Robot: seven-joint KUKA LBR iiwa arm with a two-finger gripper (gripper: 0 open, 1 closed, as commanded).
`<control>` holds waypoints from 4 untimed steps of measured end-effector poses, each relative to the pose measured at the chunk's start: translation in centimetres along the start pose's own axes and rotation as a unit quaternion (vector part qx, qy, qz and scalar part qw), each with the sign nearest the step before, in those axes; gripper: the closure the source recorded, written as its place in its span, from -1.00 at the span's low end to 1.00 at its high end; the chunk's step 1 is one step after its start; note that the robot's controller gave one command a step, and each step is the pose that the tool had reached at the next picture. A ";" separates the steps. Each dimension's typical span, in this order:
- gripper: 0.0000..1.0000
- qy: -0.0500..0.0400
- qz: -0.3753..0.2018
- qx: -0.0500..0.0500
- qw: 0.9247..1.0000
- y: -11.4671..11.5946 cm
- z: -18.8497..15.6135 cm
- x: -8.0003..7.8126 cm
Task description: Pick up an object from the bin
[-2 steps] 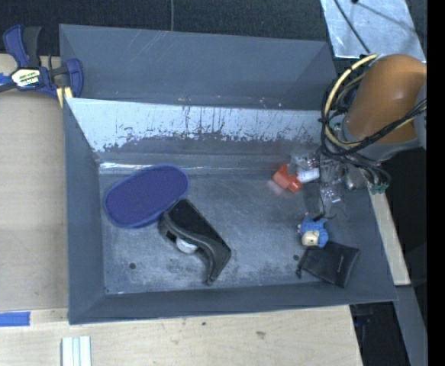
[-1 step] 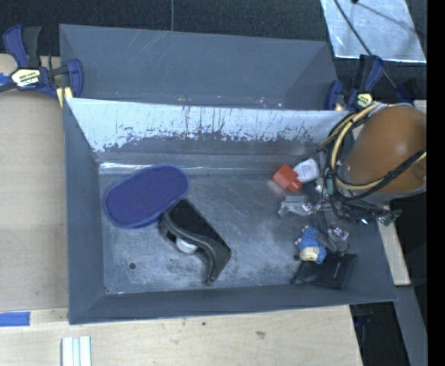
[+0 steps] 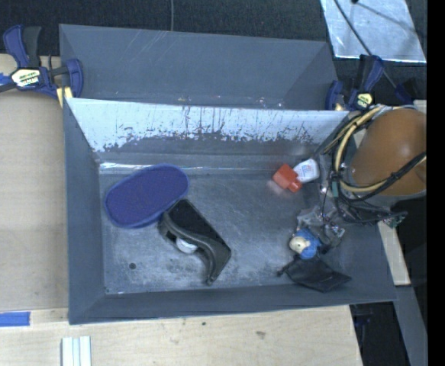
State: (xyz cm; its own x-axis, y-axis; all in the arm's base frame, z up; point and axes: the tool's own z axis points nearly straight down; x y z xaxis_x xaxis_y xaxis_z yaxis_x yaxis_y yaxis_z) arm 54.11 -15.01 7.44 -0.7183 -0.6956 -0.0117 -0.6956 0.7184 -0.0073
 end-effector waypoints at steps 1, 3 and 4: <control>1.00 0.002 0.032 0.001 0.999 2.6 -10.6 -0.3; -1.00 0.006 -0.078 -0.006 0.997 6.5 0.7 -1.6; 1.00 0.004 -0.079 -0.004 0.997 6.3 0.4 -1.6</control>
Offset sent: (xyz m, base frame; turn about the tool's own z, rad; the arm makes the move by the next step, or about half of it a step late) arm -0.0196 0.0203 0.1011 0.0632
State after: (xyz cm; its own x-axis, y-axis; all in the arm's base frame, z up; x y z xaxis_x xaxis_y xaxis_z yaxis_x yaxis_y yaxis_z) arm 50.87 -9.36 7.01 -0.6005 -0.7996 -0.0022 -0.7996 0.6005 -0.0008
